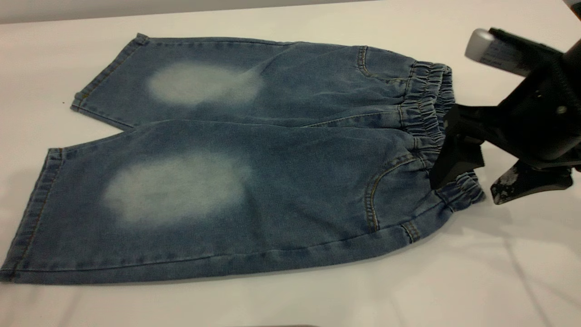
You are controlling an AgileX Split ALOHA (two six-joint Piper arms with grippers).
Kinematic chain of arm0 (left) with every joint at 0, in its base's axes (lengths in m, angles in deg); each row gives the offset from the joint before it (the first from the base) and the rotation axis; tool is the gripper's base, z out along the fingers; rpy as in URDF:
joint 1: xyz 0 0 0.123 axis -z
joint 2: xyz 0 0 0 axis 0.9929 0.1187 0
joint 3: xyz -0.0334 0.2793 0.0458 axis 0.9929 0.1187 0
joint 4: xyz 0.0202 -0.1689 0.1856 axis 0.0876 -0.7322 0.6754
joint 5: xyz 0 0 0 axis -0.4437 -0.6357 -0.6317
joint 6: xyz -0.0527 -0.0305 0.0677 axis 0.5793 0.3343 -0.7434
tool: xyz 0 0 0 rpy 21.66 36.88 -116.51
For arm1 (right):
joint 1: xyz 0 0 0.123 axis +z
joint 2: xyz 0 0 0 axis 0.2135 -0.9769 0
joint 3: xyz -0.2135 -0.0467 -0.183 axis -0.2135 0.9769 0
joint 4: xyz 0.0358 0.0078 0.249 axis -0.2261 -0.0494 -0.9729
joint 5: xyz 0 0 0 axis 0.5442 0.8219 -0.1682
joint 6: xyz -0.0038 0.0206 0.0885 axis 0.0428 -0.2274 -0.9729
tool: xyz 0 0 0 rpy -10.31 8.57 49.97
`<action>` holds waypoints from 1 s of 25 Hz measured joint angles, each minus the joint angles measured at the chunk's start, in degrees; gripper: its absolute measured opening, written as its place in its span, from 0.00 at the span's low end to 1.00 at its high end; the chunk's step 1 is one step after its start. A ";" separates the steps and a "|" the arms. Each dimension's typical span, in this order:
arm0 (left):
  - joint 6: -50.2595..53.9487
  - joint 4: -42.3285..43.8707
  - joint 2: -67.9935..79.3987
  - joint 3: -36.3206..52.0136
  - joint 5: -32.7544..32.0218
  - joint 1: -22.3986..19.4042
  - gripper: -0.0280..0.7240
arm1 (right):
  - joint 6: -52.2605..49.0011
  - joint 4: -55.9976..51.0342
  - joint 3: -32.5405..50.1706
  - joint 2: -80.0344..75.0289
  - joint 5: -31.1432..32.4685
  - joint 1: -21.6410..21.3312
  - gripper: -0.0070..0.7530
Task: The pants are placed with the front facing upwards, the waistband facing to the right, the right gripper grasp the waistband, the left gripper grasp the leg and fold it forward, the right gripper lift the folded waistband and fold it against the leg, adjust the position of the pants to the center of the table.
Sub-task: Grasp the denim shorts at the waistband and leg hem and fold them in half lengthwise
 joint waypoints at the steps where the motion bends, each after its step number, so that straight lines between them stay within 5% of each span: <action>1: 0.00 0.00 0.00 0.00 0.00 0.00 0.54 | 0.01 -0.06 -0.67 -0.73 0.00 -0.07 0.77; 13: -0.06 -0.11 0.00 0.00 0.00 0.00 0.54 | 1.46 -0.45 -3.45 -5.27 0.98 -0.18 0.69; 17: -0.15 -0.11 0.00 0.00 0.00 0.00 0.54 | 1.46 -0.62 -3.45 -5.72 0.98 -0.29 0.50; 21: -0.15 -0.11 0.00 0.00 -0.45 0.00 0.54 | 1.80 -0.37 -3.45 -6.06 0.58 -0.35 0.15; 25: -0.15 -0.11 0.00 0.00 -2.77 0.00 0.53 | 2.06 1.31 -3.45 -3.72 0.51 -0.46 0.05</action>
